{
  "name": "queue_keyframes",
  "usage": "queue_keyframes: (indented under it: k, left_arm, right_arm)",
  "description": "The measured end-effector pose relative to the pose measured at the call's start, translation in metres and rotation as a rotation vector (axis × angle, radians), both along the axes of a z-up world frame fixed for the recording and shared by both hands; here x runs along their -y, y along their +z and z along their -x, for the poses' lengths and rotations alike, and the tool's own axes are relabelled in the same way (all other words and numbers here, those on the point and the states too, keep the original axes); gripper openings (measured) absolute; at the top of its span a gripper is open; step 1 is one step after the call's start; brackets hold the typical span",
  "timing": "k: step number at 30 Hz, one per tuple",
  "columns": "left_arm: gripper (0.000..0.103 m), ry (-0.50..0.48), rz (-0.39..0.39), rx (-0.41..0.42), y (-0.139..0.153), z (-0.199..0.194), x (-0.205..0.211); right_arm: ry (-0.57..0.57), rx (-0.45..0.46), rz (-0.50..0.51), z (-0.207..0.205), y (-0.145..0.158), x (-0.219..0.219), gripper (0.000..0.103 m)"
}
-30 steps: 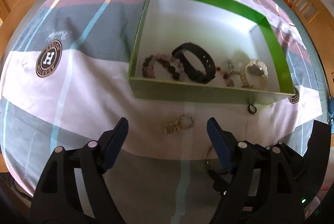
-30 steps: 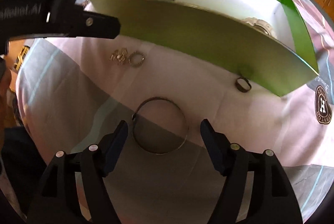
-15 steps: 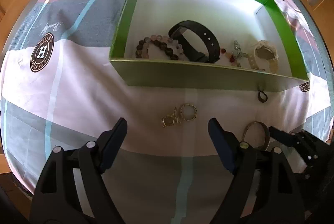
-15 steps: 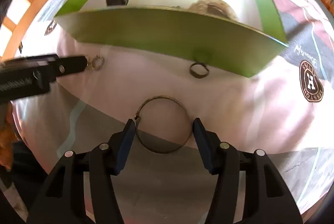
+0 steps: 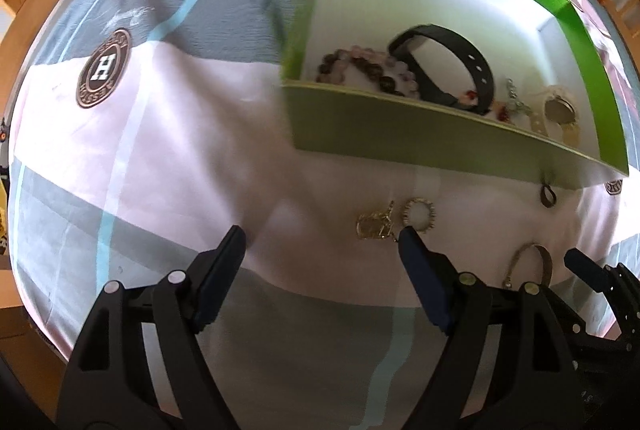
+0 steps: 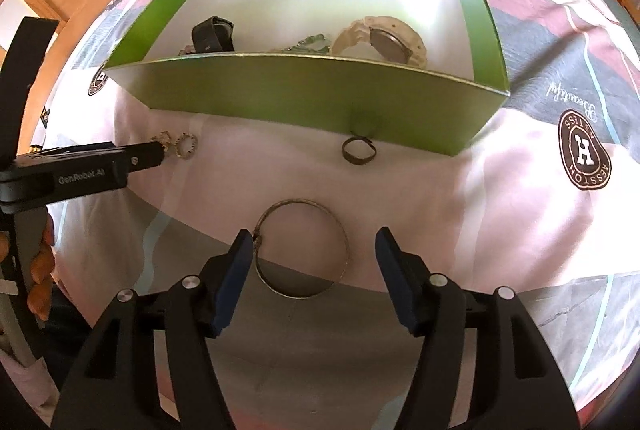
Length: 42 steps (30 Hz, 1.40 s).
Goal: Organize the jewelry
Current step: 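Lower the right tool onto the silver hoop and close around its rim, then grasp the gold keychain charm with the left tool while the right lifts the hoop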
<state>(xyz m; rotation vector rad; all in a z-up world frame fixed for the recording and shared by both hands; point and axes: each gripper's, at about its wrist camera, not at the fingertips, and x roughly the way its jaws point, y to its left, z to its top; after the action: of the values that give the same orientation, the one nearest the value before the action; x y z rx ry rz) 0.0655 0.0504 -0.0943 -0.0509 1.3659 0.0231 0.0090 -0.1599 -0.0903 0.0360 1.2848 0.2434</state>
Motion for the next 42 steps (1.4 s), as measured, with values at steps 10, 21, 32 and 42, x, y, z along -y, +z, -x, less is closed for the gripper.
queue_keyframes:
  k: [10,21,32,42]
  left_arm:
    - [0.081,0.011,0.06,0.037,0.008,-0.006,-0.003]
    - [0.065,0.018,0.043,0.019,-0.006,-0.014,0.013]
    - [0.046,0.003,0.014,0.026,-0.008,0.0,-0.015]
    - [0.043,-0.005,0.002,0.029,-0.008,0.002,-0.006]
  right_arm:
    - [-0.023,-0.004,0.008,0.002,-0.002,0.001,0.063]
    - [0.026,-0.002,0.067,0.002,-0.013,-0.018,0.063]
    - [0.044,0.01,0.103,-0.002,-0.019,-0.03,0.063]
    - [0.108,0.067,0.161,0.006,-0.019,-0.05,0.042]
